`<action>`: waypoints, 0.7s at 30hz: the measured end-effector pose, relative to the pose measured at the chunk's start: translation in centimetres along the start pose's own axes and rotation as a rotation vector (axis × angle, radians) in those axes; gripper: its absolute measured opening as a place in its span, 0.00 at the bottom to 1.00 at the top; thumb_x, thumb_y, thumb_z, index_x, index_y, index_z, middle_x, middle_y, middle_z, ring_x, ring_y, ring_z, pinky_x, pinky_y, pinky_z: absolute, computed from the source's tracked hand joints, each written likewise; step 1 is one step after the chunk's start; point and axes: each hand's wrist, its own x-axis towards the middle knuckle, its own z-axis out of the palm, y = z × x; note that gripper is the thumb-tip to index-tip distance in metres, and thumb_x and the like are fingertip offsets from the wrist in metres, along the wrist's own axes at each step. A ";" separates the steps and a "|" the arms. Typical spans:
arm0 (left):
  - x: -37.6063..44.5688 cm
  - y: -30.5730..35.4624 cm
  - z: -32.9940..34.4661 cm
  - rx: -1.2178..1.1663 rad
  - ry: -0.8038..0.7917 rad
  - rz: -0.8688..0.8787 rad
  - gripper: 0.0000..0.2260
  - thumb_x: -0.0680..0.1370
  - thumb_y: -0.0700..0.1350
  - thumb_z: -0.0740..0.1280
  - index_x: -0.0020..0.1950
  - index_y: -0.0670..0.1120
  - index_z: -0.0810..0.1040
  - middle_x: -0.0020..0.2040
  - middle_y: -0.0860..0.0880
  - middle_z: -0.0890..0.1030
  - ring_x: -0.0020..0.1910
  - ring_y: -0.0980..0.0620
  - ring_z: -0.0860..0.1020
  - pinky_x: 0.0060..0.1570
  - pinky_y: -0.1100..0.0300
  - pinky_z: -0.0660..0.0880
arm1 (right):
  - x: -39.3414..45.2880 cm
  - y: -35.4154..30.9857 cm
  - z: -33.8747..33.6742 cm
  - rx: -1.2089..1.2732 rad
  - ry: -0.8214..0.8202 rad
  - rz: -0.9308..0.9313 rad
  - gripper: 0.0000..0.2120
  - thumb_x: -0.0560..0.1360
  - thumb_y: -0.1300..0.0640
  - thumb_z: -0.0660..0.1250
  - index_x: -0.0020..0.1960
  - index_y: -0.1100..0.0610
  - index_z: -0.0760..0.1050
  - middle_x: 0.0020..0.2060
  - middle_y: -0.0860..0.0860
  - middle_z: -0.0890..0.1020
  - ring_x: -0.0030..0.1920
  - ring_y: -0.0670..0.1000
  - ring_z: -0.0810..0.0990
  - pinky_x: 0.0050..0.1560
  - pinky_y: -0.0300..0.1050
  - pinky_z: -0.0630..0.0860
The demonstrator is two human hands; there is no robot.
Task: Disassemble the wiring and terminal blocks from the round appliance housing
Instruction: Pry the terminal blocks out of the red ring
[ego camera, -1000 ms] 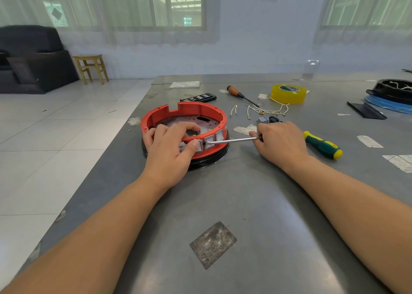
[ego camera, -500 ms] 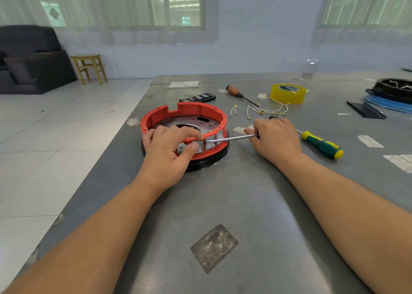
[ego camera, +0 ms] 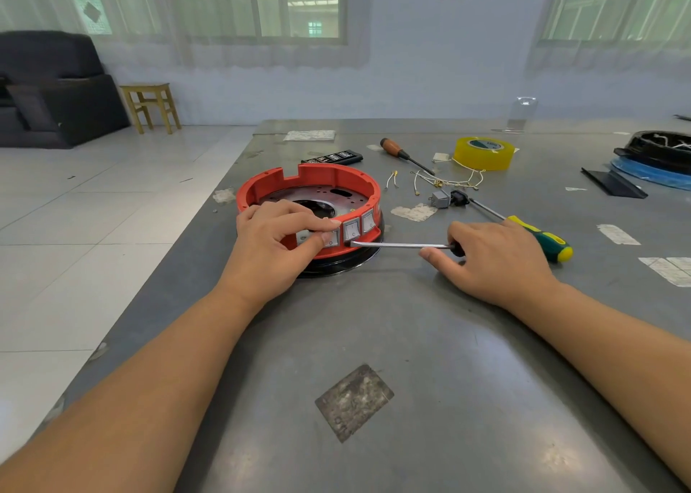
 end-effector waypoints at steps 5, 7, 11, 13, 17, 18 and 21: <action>0.0 0.1 -0.1 0.023 -0.026 -0.011 0.07 0.78 0.46 0.76 0.53 0.57 0.87 0.53 0.57 0.84 0.61 0.51 0.78 0.69 0.37 0.63 | -0.3 -0.2 -0.1 0.000 -0.004 -0.003 0.32 0.75 0.24 0.42 0.36 0.50 0.67 0.28 0.45 0.73 0.32 0.51 0.74 0.35 0.46 0.60; 0.0 0.1 -0.1 0.024 -0.026 -0.010 0.07 0.78 0.46 0.76 0.53 0.57 0.86 0.53 0.57 0.84 0.60 0.51 0.78 0.69 0.38 0.63 | -0.5 -0.5 -0.1 0.003 -0.002 0.011 0.32 0.76 0.24 0.43 0.36 0.50 0.67 0.28 0.45 0.73 0.31 0.51 0.74 0.35 0.46 0.62; 0.1 0.2 0.0 0.031 -0.028 -0.014 0.08 0.78 0.45 0.76 0.53 0.57 0.86 0.49 0.61 0.81 0.56 0.53 0.77 0.68 0.38 0.63 | -0.5 -1.1 0.0 0.007 -0.012 0.018 0.33 0.75 0.24 0.41 0.36 0.49 0.66 0.27 0.45 0.73 0.30 0.49 0.73 0.35 0.46 0.63; 0.2 0.3 0.0 0.037 -0.036 -0.013 0.07 0.78 0.45 0.76 0.53 0.58 0.86 0.48 0.63 0.80 0.55 0.53 0.76 0.68 0.39 0.64 | -0.4 -1.0 0.1 0.007 -0.027 0.022 0.33 0.74 0.22 0.40 0.37 0.49 0.68 0.28 0.45 0.74 0.32 0.50 0.74 0.36 0.46 0.66; 0.3 0.3 -0.1 0.050 -0.053 0.001 0.07 0.79 0.45 0.75 0.54 0.56 0.86 0.48 0.66 0.80 0.54 0.52 0.75 0.67 0.40 0.64 | 0.3 -0.8 0.4 0.003 -0.073 0.017 0.36 0.71 0.19 0.39 0.38 0.48 0.68 0.29 0.44 0.74 0.34 0.50 0.75 0.39 0.48 0.66; 0.3 0.3 -0.1 0.053 -0.055 0.002 0.07 0.79 0.45 0.75 0.55 0.56 0.86 0.48 0.66 0.80 0.54 0.51 0.75 0.67 0.41 0.64 | 0.6 -0.8 0.4 -0.005 -0.091 0.019 0.36 0.70 0.19 0.39 0.38 0.48 0.68 0.30 0.43 0.74 0.34 0.50 0.74 0.40 0.48 0.66; 0.3 0.4 -0.1 0.057 -0.056 -0.012 0.07 0.79 0.45 0.75 0.54 0.56 0.86 0.46 0.62 0.81 0.53 0.50 0.74 0.67 0.41 0.63 | 1.7 -0.8 0.7 -0.025 -0.138 0.038 0.33 0.71 0.20 0.44 0.38 0.48 0.68 0.32 0.44 0.76 0.36 0.51 0.75 0.45 0.49 0.69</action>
